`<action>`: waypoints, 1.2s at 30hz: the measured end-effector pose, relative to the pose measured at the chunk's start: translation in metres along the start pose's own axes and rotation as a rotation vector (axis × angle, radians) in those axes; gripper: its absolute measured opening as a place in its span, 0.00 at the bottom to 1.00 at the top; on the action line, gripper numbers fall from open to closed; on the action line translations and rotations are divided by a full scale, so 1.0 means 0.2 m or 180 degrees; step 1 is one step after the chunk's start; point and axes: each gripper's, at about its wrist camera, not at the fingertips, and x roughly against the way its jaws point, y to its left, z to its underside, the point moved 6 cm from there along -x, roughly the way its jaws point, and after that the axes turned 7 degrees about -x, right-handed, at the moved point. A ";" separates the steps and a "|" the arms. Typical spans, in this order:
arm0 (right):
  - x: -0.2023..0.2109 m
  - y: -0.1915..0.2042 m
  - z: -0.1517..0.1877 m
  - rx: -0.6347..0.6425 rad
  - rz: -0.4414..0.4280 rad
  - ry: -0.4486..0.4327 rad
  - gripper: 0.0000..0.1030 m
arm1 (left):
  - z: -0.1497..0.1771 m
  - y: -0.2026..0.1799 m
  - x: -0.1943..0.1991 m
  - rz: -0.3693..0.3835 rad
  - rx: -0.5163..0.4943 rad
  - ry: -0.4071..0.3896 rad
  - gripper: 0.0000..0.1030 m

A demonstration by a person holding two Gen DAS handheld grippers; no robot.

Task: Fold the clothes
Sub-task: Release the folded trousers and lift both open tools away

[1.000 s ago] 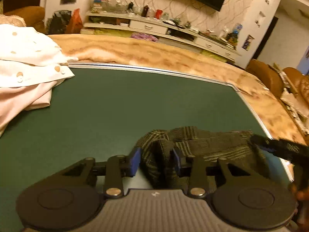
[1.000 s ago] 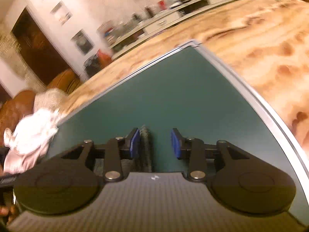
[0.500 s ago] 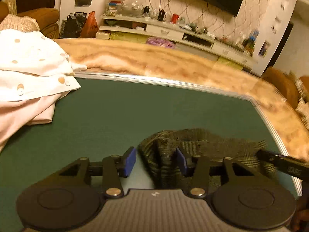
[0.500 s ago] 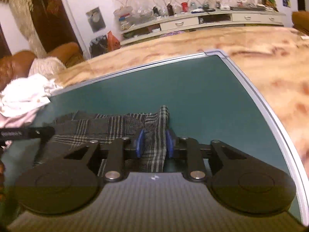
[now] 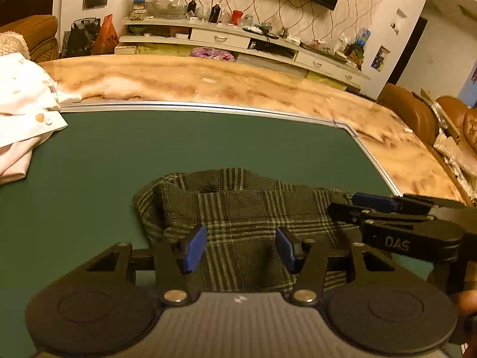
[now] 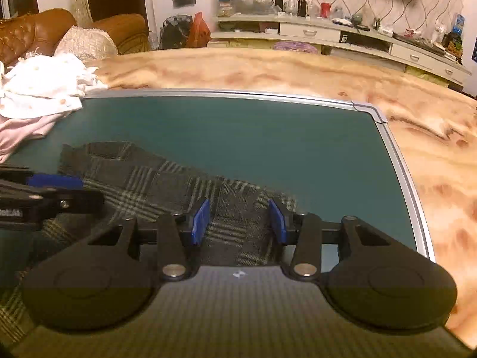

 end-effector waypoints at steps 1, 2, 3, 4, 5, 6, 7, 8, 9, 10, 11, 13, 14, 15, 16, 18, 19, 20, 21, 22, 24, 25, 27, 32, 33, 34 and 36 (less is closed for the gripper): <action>0.01 -0.01 0.00 -0.0008 -0.0025 0.0020 0.49 | 0.00 0.00 0.01 -0.0002 0.0010 0.0027 0.56; 0.03 -0.01 0.01 -0.0032 -0.0037 0.0034 0.49 | 0.02 -0.02 0.05 0.0026 0.0047 0.0050 0.56; 0.07 -0.01 0.01 -0.0086 -0.0064 0.0040 0.49 | 0.03 -0.04 0.09 0.0061 0.0039 0.0058 0.57; 0.12 0.00 0.03 -0.0125 -0.0124 0.0042 0.49 | 0.06 -0.06 0.14 0.0094 0.0027 0.0064 0.58; 0.20 0.03 0.06 -0.0111 -0.0266 0.0043 0.49 | 0.09 -0.10 0.19 0.0108 -0.0039 0.0052 0.65; 0.28 0.08 0.11 -0.0050 -0.0401 0.0067 0.49 | 0.13 -0.14 0.24 0.0122 -0.0102 0.0041 0.70; 0.34 0.13 0.15 0.0059 -0.0487 0.0098 0.49 | 0.17 -0.17 0.27 0.0135 -0.0149 0.0047 0.78; 0.38 0.18 0.20 0.0201 -0.0508 0.0127 0.49 | 0.21 -0.20 0.29 0.0147 -0.0198 0.0056 0.78; 0.42 0.21 0.25 0.0331 -0.0474 0.0158 0.49 | 0.26 -0.23 0.30 0.0139 -0.0266 0.0089 0.78; 0.43 0.23 0.31 0.0445 -0.0406 0.0203 0.49 | 0.29 -0.24 0.30 0.0068 -0.0321 0.0111 0.78; 0.44 0.24 0.35 0.0552 -0.0341 0.0245 0.49 | 0.32 -0.24 0.29 0.0035 -0.0358 0.0104 0.74; 0.44 0.24 0.40 0.0687 -0.0294 0.0205 0.49 | 0.36 -0.24 0.28 -0.0030 -0.0430 0.0094 0.73; 0.44 0.23 0.40 0.0678 -0.0324 0.0184 0.49 | 0.36 -0.25 0.28 -0.0058 -0.0448 0.0122 0.73; 0.43 0.22 0.39 0.0625 -0.0346 0.0210 0.49 | 0.35 -0.25 0.28 -0.0084 -0.0461 0.0153 0.73; 0.43 0.22 0.37 0.0587 -0.0338 0.0253 0.49 | 0.34 -0.26 0.29 -0.0089 -0.0413 0.0198 0.73; 0.45 0.21 0.35 0.0503 -0.0281 0.0329 0.50 | 0.32 -0.27 0.33 -0.0064 -0.0279 0.0258 0.76; 0.47 0.21 0.34 0.0460 -0.0263 0.0360 0.50 | 0.33 -0.28 0.37 -0.0061 -0.0267 0.0250 0.81; 0.51 0.22 0.35 0.0420 -0.0306 0.0379 0.50 | 0.35 -0.29 0.40 -0.0061 -0.0256 0.0243 0.86; 0.56 0.22 0.37 0.0387 -0.0353 0.0395 0.50 | 0.36 -0.31 0.42 -0.0095 -0.0260 0.0248 0.87; 0.60 0.23 0.41 0.0366 -0.0363 0.0416 0.50 | 0.39 -0.32 0.43 -0.0101 -0.0262 0.0262 0.87; 0.63 0.24 0.51 0.0383 -0.0275 0.0481 0.50 | 0.44 -0.35 0.44 -0.0154 -0.0292 0.0294 0.88; 0.64 0.24 0.55 0.0398 -0.0217 0.0502 0.50 | 0.47 -0.36 0.44 -0.0253 -0.0343 0.0314 0.88; 0.64 0.23 0.60 0.0391 -0.0143 0.0443 0.53 | 0.51 -0.36 0.43 -0.0333 -0.0342 0.0383 0.88; 0.65 0.21 0.59 0.0231 -0.0129 0.0527 0.55 | 0.56 -0.28 0.47 -0.0271 -0.0019 0.0464 0.88; 0.65 0.21 0.58 0.0210 -0.0110 0.0547 0.55 | 0.54 -0.27 0.49 -0.0342 -0.0040 0.0433 0.89; 0.67 0.21 0.56 0.0170 -0.0078 0.0533 0.56 | 0.50 -0.26 0.50 -0.0423 -0.0056 0.0411 0.92; 0.70 0.18 0.49 0.0029 0.0088 0.0379 0.62 | 0.41 -0.23 0.51 -0.0587 -0.0053 0.0375 0.97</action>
